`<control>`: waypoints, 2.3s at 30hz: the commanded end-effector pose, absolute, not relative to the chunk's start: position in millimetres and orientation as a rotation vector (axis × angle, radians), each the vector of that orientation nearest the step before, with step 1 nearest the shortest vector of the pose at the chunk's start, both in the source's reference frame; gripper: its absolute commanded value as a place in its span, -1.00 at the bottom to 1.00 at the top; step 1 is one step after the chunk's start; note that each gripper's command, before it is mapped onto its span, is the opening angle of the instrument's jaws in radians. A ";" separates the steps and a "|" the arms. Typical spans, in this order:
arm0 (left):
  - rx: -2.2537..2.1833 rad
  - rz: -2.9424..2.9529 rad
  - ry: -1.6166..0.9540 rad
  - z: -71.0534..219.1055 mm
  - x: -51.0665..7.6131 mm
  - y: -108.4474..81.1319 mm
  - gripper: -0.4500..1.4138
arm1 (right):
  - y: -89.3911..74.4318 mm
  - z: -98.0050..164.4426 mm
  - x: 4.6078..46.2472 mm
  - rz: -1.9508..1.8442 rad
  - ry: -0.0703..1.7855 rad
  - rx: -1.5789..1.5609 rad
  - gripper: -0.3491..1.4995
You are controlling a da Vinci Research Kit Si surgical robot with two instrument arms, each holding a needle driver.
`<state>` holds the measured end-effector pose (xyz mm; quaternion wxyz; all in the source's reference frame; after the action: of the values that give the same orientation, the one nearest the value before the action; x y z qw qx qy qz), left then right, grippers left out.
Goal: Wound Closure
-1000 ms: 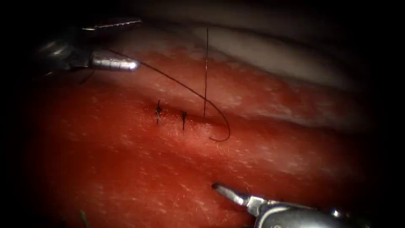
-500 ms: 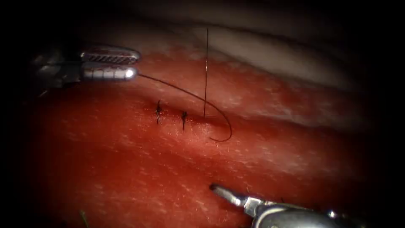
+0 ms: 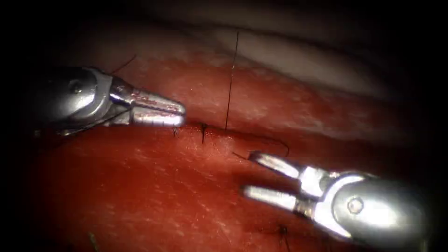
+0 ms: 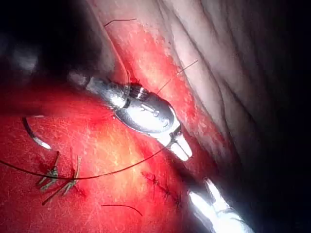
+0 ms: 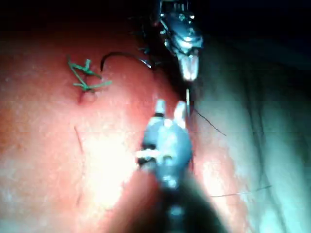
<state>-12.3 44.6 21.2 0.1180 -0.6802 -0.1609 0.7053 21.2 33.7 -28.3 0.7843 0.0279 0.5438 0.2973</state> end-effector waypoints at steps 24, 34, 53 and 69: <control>-2.020 2.098 -0.479 22.7 -15.0 43.3 -0.31 | 34.1 -21.7 25.7 0.380 0.945 0.110 -1.00; -1.779 2.167 -0.591 26.8 -12.3 44.5 0.32 | 35.1 -18.5 22.2 0.388 0.907 0.060 -1.00; -2.042 2.141 -0.328 31.8 -7.6 47.3 0.22 | 34.1 -10.0 15.4 0.447 0.902 0.060 -1.00; -2.212 2.020 -0.413 29.5 -7.8 46.4 -0.89 | 33.8 -10.4 15.6 0.462 0.891 0.057 -1.00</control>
<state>-7.0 46.7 29.0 0.0559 -0.7310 -0.1371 0.6662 14.8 33.4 -10.7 0.8767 0.0282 0.4257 0.2220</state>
